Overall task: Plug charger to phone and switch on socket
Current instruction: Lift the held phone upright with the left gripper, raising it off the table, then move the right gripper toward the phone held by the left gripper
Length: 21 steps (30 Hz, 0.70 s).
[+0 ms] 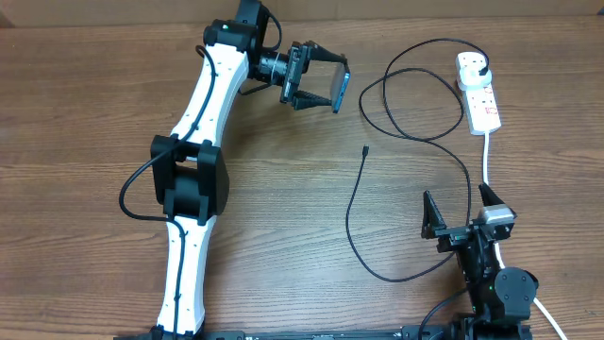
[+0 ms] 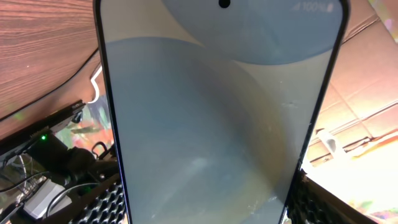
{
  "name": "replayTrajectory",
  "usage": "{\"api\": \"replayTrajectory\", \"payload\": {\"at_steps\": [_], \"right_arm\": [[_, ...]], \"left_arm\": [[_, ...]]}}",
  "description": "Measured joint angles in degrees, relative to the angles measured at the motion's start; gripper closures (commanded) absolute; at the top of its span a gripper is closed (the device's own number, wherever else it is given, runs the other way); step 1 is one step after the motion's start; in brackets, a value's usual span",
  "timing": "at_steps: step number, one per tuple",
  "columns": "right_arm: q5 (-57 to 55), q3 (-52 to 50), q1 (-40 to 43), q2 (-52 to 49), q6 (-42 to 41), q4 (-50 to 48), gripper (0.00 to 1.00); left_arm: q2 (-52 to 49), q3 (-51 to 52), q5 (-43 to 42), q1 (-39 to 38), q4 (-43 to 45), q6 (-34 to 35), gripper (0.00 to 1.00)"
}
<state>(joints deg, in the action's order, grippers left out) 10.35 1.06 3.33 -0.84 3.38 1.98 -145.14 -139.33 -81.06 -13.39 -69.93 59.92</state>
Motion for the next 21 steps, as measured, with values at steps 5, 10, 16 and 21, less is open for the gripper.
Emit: {"api": "replayTrajectory", "payload": {"at_steps": [5, 10, 16, 21], "right_arm": [[12.17, 0.00, 0.00, 0.15, -7.72, -11.41, 0.00], [23.17, 0.02, 0.00, 0.26, -19.23, -29.59, 0.00], [25.75, 11.15, 0.00, -2.40, -21.18, -14.51, 0.00], [23.76, 35.47, 0.00, -17.16, -13.99, 17.59, 0.00]], "left_arm": [[0.00, 0.00, -0.07, 0.04, 1.11, 0.15, 0.28], [0.00, 0.00, -0.22, 0.04, 1.22, 0.15, 0.28], [0.00, 0.00, -0.20, 0.04, 1.25, 0.15, 0.28], [0.00, -0.02, -0.17, 0.04, 1.27, 0.15, 0.28]]}}
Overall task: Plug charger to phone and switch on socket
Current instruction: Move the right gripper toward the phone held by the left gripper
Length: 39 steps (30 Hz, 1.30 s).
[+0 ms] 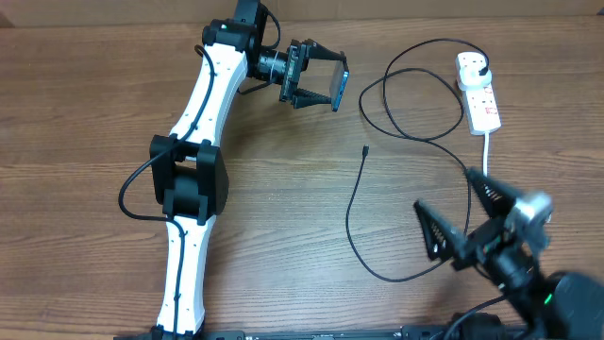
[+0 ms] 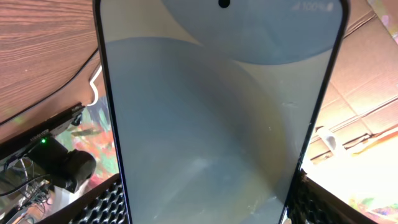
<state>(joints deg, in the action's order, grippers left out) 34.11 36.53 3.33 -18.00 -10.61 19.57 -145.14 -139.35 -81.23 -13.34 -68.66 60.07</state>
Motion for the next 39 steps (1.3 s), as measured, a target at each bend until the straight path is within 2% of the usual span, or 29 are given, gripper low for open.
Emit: {"api": "replayTrajectory", "payload": {"at_steps": [3, 6, 12, 15, 17, 24, 28, 33, 39], "right_arm": [[-0.24, 12.35, 0.00, -11.63, 2.10, 10.21, 0.00], [4.70, 19.71, 0.00, -21.27, 2.69, 13.70, 0.00], [20.48, 22.60, -0.85, -34.58, -2.08, 4.72, 0.00], [21.03, 22.62, -4.39, -38.88, -4.68, 5.51, 0.00], [15.19, 22.64, -8.22, -40.44, -6.29, 7.65, 0.00], [-17.40, 23.76, -25.83, -44.19, -12.85, 13.66, 0.00], [-31.32, 29.38, -32.20, -49.83, -14.73, 17.31, 0.00], [-42.80, 41.40, -35.56, -60.96, -15.52, 26.71, 0.00], [-49.44, 47.80, -37.18, -68.04, -16.81, 26.36, 0.00]], "left_arm": [[0.00, 0.00, 0.00, 0.00, 0.00, 0.00, 0.29], [0.00, 0.00, -0.02, 0.00, 0.00, 0.00, 0.28], [0.00, 0.00, -0.02, 0.00, -0.04, 0.24, 0.28], [0.00, 0.00, -0.02, 0.00, -0.02, 1.09, 0.28], [0.00, 0.00, 0.00, 0.00, -0.02, 1.36, 0.28], [0.00, 0.00, 0.11, 0.00, -0.02, 1.53, 0.28], [0.00, 0.00, 1.20, 0.00, -0.04, 1.55, 0.29], [0.00, 0.00, 2.43, -0.02, -0.04, 1.73, 0.28], [0.00, 0.00, 3.17, -0.07, -0.04, 2.71, 0.28]]}}
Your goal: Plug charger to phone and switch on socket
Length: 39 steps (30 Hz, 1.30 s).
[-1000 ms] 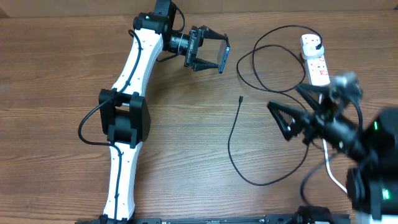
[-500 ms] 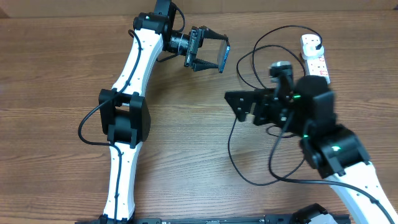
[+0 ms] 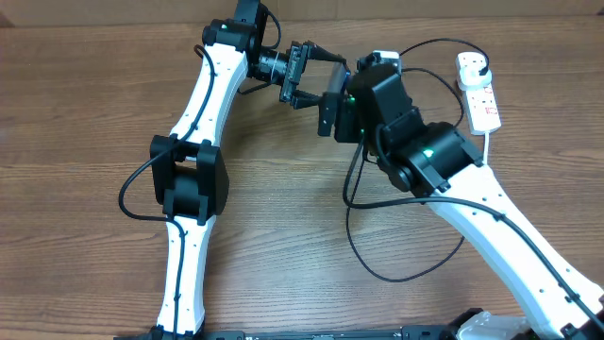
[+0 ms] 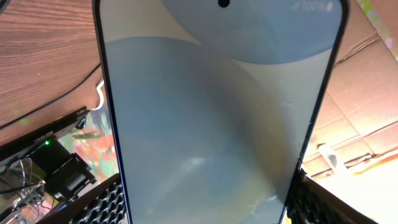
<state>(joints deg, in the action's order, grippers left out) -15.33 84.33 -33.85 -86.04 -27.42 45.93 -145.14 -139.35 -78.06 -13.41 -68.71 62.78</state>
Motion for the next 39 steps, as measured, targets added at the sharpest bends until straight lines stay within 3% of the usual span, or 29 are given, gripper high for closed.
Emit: {"api": "replayTrajectory", "payload": {"at_steps": [5, 11, 25, 39], "right_arm": [[-2.67, 0.09, -0.04, -1.84, -1.99, -2.78, 0.13], [-4.07, 0.11, -0.04, -5.35, -2.56, -4.90, 0.15], [-6.12, 0.13, 0.48, -8.04, -2.84, -6.78, 0.58], [-6.10, 0.13, 0.55, -8.15, -2.84, -6.95, 0.71]], "left_arm": [[0.00, 0.00, 0.57, 0.00, 0.00, 0.13, 0.29], [0.00, 0.00, 0.74, 0.00, 0.00, 0.13, 0.29], [0.00, 0.00, 0.90, -0.87, 0.02, 0.13, 0.29], [0.00, 0.00, 2.10, -1.22, 0.02, 0.13, 0.29]]}}
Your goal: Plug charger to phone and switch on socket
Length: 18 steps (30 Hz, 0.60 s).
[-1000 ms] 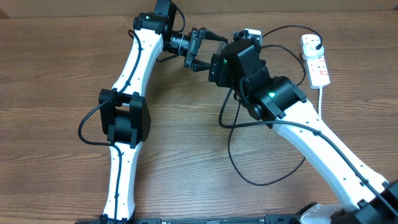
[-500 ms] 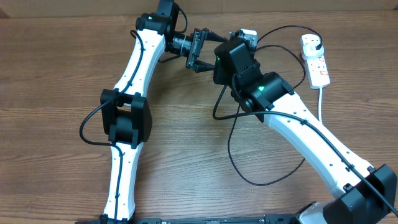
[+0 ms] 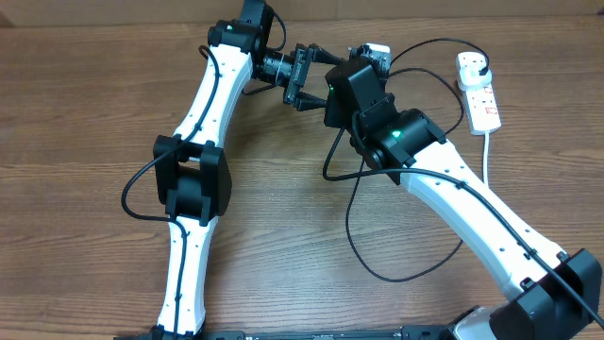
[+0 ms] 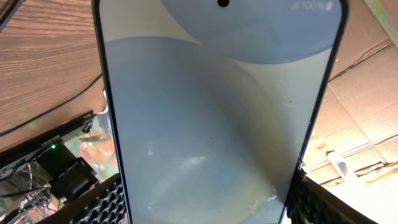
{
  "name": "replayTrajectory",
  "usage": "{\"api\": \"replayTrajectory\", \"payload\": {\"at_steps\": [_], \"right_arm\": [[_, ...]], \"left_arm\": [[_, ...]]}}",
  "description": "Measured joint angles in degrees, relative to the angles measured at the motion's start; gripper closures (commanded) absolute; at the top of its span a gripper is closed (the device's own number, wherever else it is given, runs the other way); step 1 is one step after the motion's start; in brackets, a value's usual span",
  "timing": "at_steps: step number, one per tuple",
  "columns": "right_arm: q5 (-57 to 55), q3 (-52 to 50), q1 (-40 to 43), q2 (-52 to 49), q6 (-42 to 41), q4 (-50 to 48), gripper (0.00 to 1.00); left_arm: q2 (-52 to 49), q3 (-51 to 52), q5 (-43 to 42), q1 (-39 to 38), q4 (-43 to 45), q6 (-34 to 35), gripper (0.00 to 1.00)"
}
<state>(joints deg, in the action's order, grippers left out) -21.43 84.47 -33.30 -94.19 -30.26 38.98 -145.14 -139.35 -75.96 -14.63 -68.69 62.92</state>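
My left gripper (image 3: 319, 77) is shut on the phone (image 4: 217, 112), holding it edge-on above the far table. In the left wrist view the lit screen fills the frame between the ribbed pads (image 4: 102, 202). My right gripper (image 3: 344, 90) sits right against the phone in the overhead view. Its wrist hides its own fingers and most of the phone. The black charger cable (image 3: 351, 227) runs up under that wrist, its free end hidden. The white socket strip (image 3: 478, 90) lies at the far right with a black plug (image 3: 484, 64) in it.
The black cable loops from the strip across the far right of the table and curls down to the middle front. A white lead (image 3: 487, 151) runs from the strip toward the front. Both arms cross over the far middle of the wooden table (image 3: 85, 132).
My right wrist has shifted a little up and left, closer against the phone. The cable below it now bends out to the left. The left gripper holds the phone as before.
The left gripper held the phone aloft throughout. First the right arm was folded at the front right and the cable's end lay on the table. Then it rose, open. Then it was over the cable's end beside the phone. Now it is against the phone and the cable has shifted.
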Motion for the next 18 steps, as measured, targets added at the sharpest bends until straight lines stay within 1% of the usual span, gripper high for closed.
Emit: {"api": "replayTrajectory", "payload": {"at_steps": [2, 6, 18], "right_arm": [[-0.02, 0.00, 0.00, -0.02, 0.04, -0.04, 0.73], [-0.02, 0.00, 0.09, -0.17, 0.17, -0.42, 0.78], [0.00, 0.00, 0.59, -1.75, 0.07, -1.20, 0.80]], "left_arm": [[0.00, 0.00, 0.09, -0.02, 0.00, 0.00, 0.29], [0.00, 0.00, 0.15, 0.00, 0.00, 0.00, 0.29], [0.00, 0.00, 0.39, 0.00, 0.00, 0.00, 0.28]]}}
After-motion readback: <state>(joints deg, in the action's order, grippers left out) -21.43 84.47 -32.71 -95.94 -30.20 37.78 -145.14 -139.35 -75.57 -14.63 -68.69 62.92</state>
